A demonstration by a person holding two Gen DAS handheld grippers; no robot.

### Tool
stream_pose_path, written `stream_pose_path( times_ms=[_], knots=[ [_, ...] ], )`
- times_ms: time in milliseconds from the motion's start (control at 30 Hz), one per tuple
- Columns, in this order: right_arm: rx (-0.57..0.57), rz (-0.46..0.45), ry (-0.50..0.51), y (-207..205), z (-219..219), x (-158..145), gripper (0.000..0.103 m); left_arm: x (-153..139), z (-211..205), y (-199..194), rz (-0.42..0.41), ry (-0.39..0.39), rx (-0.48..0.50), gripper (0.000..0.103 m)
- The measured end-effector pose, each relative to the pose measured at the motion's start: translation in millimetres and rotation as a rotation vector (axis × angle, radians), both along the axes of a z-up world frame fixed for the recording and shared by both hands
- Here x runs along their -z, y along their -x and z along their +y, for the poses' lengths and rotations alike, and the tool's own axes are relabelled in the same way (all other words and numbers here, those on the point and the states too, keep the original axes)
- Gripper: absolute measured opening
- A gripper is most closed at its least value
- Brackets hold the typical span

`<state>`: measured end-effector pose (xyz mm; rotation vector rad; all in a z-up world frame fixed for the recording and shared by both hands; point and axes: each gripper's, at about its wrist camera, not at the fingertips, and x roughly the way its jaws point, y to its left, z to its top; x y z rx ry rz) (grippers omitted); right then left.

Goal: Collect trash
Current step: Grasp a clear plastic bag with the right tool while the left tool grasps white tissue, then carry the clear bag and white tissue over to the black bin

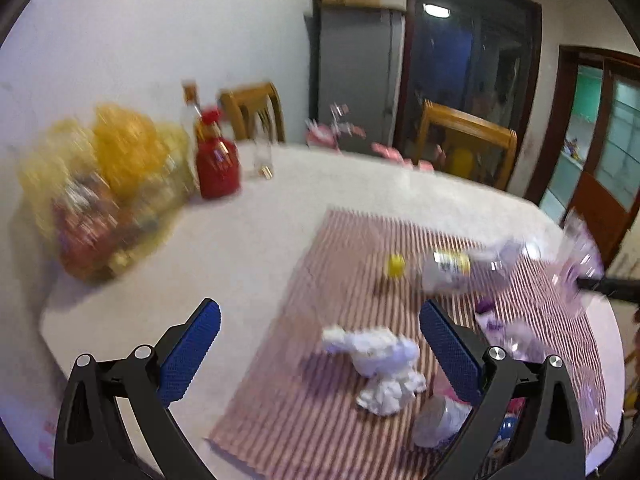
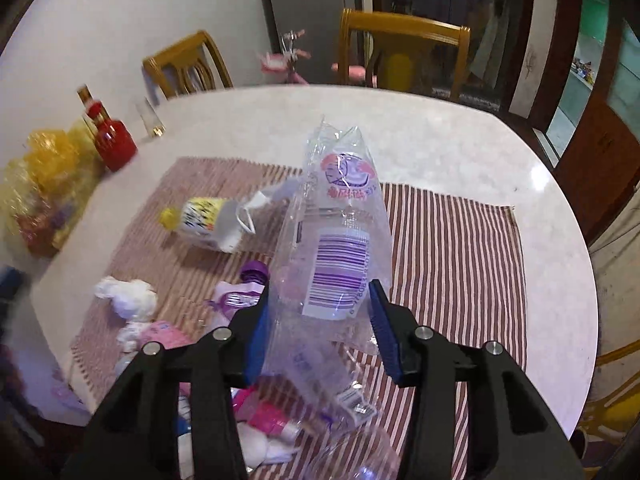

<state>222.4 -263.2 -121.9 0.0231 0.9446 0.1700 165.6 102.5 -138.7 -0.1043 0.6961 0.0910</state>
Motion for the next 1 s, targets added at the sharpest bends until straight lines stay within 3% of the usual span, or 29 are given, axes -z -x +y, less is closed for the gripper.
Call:
stream_pose_path(
  times_ms=[167,367,433,500,567,700,1000],
  knots=[
    [-0.003,-0.061,-0.039,21.2,-4.9,-24.6,0.046,54.7,-20.1,-37.7,0.118,0.014,0.016,0.097],
    [-0.008,-0.103,-0.050,36.8,-10.4,-42.3,0.046,84.2,-47.0,-59.1,0.178,0.003,0.047,0.095],
    [-0.004,-0.110,-0.055,39.1,-12.4,-44.5,0.046,90.5,-51.2,-61.9,0.192,0.009,0.072,0.079],
    [0.002,-0.121,-0.061,41.4,-13.1,-47.7,0.046,95.3,-53.0,-63.0,0.213,0.012,0.089,0.036],
    [0.007,-0.131,-0.070,43.7,-14.9,-50.9,0.046,96.2,-49.2,-63.1,0.212,0.051,0.102,0.022],
    [0.015,-0.145,-0.076,47.6,-17.1,-54.9,0.046,86.8,-45.7,-58.0,0.177,0.072,0.110,0.013],
    [0.022,-0.158,-0.101,54.8,-21.2,-56.3,0.046,10.8,-34.2,-22.7,-0.020,0.049,0.117,0.012]
  ],
)
